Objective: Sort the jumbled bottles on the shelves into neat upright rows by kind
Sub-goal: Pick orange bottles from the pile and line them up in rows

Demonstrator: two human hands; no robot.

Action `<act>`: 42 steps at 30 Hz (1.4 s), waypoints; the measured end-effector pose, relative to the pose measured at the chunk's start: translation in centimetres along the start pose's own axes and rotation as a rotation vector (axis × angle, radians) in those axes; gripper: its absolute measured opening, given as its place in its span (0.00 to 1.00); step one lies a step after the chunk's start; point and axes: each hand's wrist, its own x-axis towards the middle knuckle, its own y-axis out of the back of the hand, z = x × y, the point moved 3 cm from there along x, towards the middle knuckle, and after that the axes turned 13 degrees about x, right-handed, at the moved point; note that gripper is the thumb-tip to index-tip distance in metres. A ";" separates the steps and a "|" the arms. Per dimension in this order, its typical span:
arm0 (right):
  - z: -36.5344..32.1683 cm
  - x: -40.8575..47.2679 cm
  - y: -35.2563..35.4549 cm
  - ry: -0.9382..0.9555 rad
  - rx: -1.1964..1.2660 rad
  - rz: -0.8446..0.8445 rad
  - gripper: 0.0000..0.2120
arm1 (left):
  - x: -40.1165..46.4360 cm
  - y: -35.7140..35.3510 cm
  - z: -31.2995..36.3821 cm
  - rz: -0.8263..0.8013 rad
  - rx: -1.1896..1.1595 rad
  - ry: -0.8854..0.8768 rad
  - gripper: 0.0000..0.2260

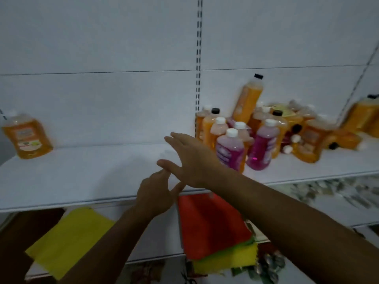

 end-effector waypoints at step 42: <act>16.5 2.0 10.3 -0.391 0.195 0.134 0.20 | 13.4 -4.5 9.2 -0.009 -0.528 -0.332 0.20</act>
